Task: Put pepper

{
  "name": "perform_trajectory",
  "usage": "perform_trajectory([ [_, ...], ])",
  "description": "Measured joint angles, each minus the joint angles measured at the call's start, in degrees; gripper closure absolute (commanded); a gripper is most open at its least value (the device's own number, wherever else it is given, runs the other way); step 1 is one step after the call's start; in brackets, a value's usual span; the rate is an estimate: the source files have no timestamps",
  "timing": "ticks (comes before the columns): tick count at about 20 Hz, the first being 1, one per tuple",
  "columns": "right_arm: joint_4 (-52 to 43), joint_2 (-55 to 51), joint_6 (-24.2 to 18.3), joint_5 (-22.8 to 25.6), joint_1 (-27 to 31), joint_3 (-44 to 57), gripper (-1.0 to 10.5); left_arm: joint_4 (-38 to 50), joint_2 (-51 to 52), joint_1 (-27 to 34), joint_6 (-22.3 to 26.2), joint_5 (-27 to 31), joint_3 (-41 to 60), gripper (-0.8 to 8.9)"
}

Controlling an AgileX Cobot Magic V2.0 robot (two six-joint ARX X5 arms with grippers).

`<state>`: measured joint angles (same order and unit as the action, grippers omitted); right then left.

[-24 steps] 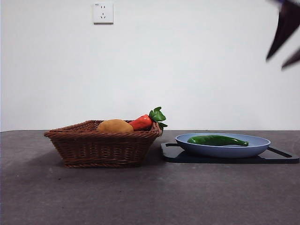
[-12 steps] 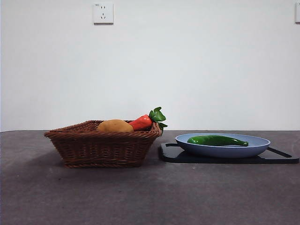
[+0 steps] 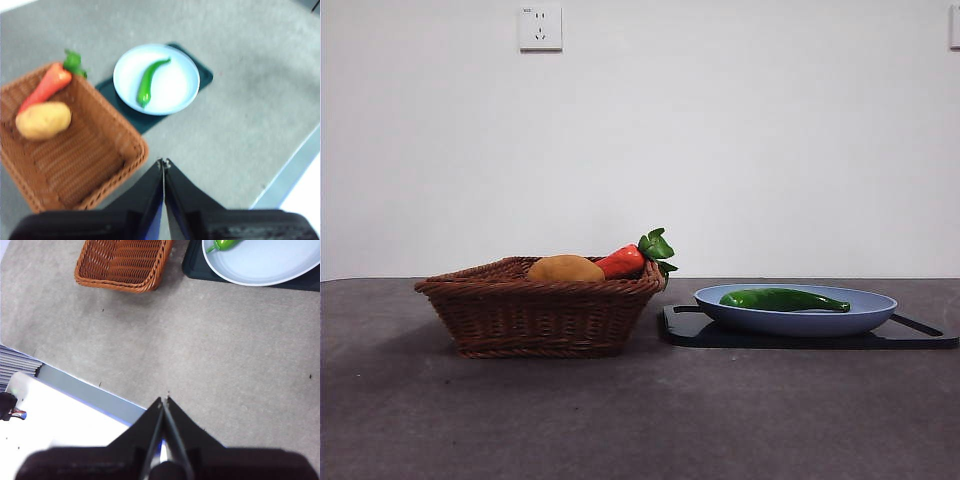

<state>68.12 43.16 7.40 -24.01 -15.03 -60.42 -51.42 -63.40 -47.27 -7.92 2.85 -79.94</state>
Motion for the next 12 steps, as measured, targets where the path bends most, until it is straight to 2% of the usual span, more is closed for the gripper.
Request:
perform_trajectory([
  [3, 0.0, 0.0, -0.2, 0.0, 0.0, 0.0, 9.4, 1.9, 0.0, 0.0, 0.0, 0.0, 0.0, 8.05],
  [6, 0.0, 0.0, -0.2, 0.0, 0.0, 0.0, 9.4, 3.7, 1.1, 2.5, 1.8, 3.3, 0.0, 8.05],
  [10, 0.0, 0.0, -0.4, 0.0, 0.0, 0.0, 9.4, 15.0, 8.2, 13.9, 5.5, 4.3, 1.0, 8.06],
  [11, 0.0, 0.0, -0.4, 0.0, 0.0, 0.0, 9.4, 20.4, 12.3, 18.8, 6.9, 4.3, 3.7, 8.05],
  [12, 0.0, 0.0, -0.4, 0.0, 0.0, 0.0, 9.4, 22.6, 14.1, 20.9, 7.4, 4.3, 5.3, 8.05],
])
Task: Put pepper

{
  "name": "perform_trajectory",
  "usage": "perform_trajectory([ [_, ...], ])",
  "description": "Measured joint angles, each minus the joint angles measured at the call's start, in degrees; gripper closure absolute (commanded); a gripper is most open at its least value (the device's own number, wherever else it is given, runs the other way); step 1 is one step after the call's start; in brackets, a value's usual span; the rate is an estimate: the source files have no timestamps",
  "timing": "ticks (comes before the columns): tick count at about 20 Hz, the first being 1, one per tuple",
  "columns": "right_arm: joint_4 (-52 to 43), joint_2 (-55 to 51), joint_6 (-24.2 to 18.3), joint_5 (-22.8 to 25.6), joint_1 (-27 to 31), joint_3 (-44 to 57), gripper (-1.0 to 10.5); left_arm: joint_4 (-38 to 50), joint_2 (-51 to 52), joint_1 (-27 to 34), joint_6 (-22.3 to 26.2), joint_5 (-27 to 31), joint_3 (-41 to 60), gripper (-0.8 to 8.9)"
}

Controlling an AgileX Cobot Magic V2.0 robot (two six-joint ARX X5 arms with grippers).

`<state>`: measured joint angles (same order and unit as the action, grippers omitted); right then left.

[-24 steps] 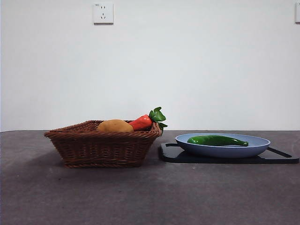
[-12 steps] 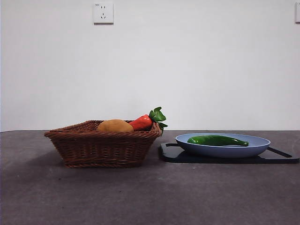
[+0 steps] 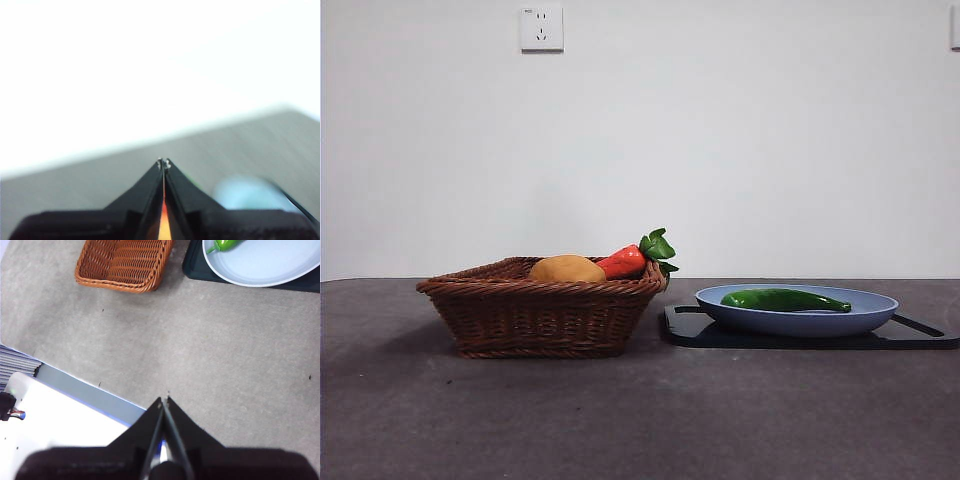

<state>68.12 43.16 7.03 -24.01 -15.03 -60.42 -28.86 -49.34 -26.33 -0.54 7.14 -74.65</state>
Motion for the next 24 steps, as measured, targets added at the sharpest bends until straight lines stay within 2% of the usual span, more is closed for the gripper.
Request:
perform_trajectory([
  [4, 0.0, 0.0, 0.0, 0.0, 0.0, 0.0, 9.4, 15.2, 13.5, 14.6, 1.5, 0.0, 17.2, 8.05],
  [9, 0.0, 0.0, 0.0, 0.0, 0.0, 0.0, 9.4, 24.6, 31.8, 23.8, 2.9, 0.2, 40.9, 8.06],
  [15, 0.0, 0.0, 0.0, 0.0, 0.0, 0.0, 9.4, 24.7, 42.9, 26.3, 2.4, 0.2, 59.2, 8.05],
  [24, 0.0, 0.0, 0.0, 0.0, 0.0, 0.0, 9.4, 24.7, 44.9, 26.3, 0.4, 0.2, 70.5, 8.05],
])
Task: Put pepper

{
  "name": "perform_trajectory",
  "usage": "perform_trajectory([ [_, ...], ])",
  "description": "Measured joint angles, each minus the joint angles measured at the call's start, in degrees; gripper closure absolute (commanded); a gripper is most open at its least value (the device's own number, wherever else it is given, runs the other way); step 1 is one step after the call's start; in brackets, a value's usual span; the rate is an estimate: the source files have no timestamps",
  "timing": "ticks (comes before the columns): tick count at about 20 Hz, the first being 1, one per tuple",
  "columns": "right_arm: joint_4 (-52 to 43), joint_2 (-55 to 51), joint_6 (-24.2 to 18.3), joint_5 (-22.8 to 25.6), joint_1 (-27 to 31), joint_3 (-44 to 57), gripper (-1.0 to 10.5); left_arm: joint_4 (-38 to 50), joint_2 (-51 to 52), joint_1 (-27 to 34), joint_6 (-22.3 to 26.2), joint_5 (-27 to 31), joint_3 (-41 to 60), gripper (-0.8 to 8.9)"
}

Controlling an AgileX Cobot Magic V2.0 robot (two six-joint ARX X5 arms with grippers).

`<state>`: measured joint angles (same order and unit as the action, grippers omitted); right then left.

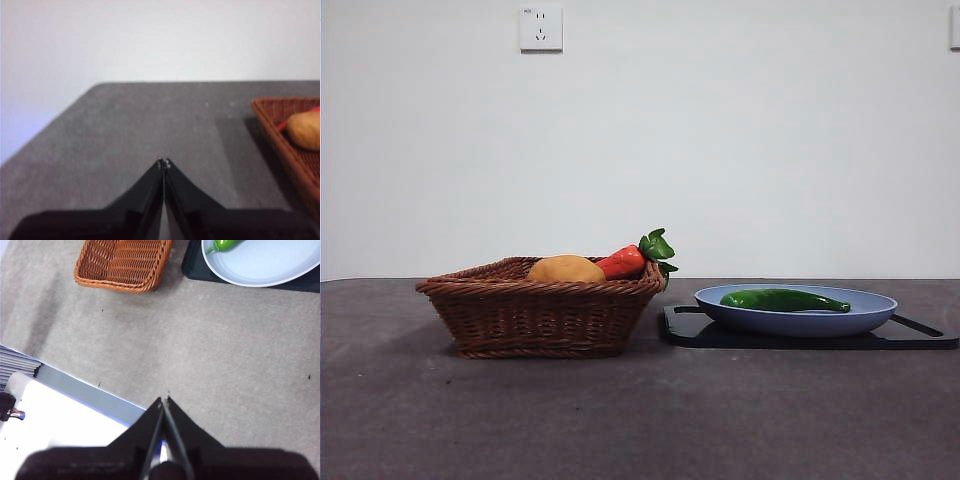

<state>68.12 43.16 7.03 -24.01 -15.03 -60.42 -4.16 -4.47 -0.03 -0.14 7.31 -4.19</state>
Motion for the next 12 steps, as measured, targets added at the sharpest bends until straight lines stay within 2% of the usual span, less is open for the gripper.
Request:
perform_trajectory([
  [6, 0.0, 0.0, 0.0, 0.0, 0.0, 0.0, 9.4, -0.6, 0.0, 0.0, -3.3, -0.3, 3.2, 8.05],
  [10, 0.0, 0.0, 0.0, 0.0, 0.0, 0.0, 9.4, -3.1, 3.1, 0.0, -4.1, -0.2, 3.2, 8.05],
  [12, 0.0, 0.0, 0.0, 0.0, 0.0, 0.0, 9.4, -1.7, 4.1, 0.0, -4.3, -0.2, 3.2, 8.05],
])
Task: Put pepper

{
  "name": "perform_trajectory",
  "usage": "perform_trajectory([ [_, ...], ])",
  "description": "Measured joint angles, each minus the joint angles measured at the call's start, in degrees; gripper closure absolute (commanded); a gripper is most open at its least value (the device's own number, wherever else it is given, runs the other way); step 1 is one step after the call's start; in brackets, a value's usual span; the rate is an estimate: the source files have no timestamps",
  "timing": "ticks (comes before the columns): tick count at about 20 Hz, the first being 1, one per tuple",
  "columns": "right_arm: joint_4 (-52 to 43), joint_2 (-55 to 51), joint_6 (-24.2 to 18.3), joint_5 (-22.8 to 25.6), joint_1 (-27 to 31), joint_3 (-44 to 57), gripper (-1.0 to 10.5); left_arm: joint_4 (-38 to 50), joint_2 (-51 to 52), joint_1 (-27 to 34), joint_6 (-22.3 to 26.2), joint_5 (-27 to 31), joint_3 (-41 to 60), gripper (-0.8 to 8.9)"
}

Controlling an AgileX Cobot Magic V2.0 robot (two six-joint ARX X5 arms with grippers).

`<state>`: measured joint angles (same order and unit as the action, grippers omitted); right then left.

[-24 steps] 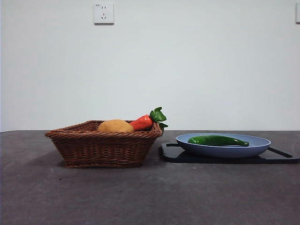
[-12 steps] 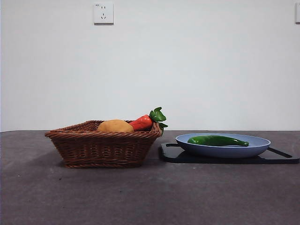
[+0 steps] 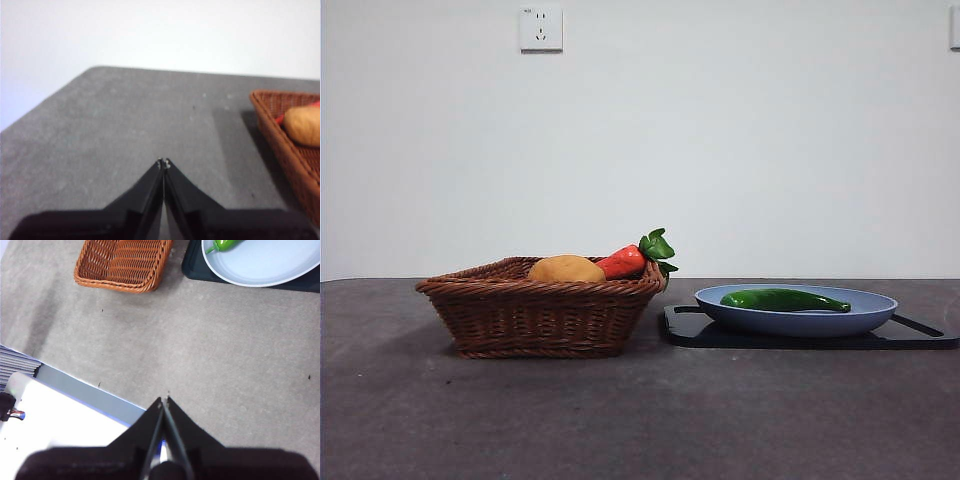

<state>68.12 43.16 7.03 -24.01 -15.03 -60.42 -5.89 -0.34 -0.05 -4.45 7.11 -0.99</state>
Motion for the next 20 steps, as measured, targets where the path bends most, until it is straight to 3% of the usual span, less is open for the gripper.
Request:
perform_trajectory([
  [13, 0.0, 0.0, 0.0, 0.0, -0.1, 0.0, 9.4, 0.6, 0.0, 0.0, -0.1, 0.0, 0.0, 8.06],
  [15, -1.0, -0.9, -2.4, 2.9, 0.1, 0.0, 9.4, 0.6, 0.0, 0.0, -0.1, 0.0, 0.0, 8.05],
  [17, -7.2, -4.5, -4.3, 8.3, 1.9, 0.9, 9.4, 0.6, 0.0, 0.0, -0.1, 0.0, 0.0, 8.05],
  [20, -22.0, -13.7, -4.7, 9.2, 6.9, 8.3, 9.4, 0.6, 0.0, 0.0, -0.1, 0.0, 0.0, 8.05],
])
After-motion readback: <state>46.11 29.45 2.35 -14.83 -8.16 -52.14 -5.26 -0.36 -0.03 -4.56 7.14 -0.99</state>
